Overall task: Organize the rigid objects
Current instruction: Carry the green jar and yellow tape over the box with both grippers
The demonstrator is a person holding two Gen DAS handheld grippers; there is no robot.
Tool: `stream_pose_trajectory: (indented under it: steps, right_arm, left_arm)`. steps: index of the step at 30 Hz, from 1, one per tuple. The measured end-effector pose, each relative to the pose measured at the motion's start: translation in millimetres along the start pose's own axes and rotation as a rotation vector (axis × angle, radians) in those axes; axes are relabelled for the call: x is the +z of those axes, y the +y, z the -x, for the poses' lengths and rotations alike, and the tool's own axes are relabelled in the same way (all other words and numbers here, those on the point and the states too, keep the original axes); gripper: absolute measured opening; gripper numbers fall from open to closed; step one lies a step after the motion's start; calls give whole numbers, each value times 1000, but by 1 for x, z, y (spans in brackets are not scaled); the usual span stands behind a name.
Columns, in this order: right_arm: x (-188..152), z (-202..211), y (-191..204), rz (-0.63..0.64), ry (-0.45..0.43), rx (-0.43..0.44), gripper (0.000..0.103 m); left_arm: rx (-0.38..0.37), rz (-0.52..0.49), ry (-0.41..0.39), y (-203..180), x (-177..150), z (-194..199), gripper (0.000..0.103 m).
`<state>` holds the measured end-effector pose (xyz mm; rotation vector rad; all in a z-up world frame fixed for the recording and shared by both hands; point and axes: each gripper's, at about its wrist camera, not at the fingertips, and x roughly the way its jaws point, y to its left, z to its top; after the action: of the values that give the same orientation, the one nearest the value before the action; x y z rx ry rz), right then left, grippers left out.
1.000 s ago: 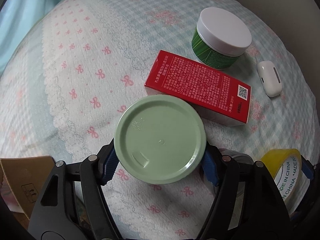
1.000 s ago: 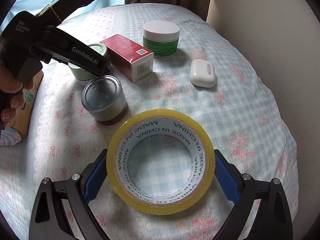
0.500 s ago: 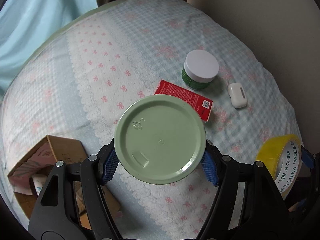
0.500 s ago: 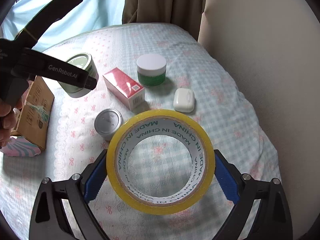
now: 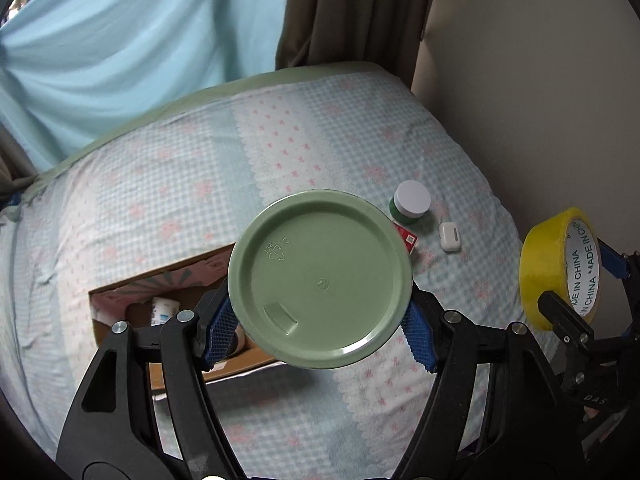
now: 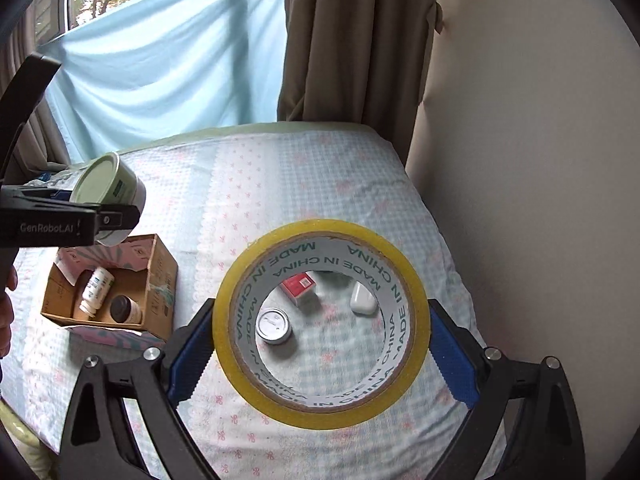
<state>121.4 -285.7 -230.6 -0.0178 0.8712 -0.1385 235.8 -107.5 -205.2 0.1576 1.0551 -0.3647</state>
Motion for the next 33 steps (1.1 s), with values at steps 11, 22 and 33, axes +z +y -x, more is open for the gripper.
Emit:
stream_pose_trajectory:
  steps: [11,22,33]
  right_arm:
    - [62,20,109,60,22,180,96]
    - [74,-17,218,35,108,254,96]
    - [61,-105,291,81,308,289,96]
  left_arm:
    - [95,128,-17,130,-46,59,68]
    - [110,175,89,239,-98,28,68]
    - [57,234,186,287,-110,-56,68]
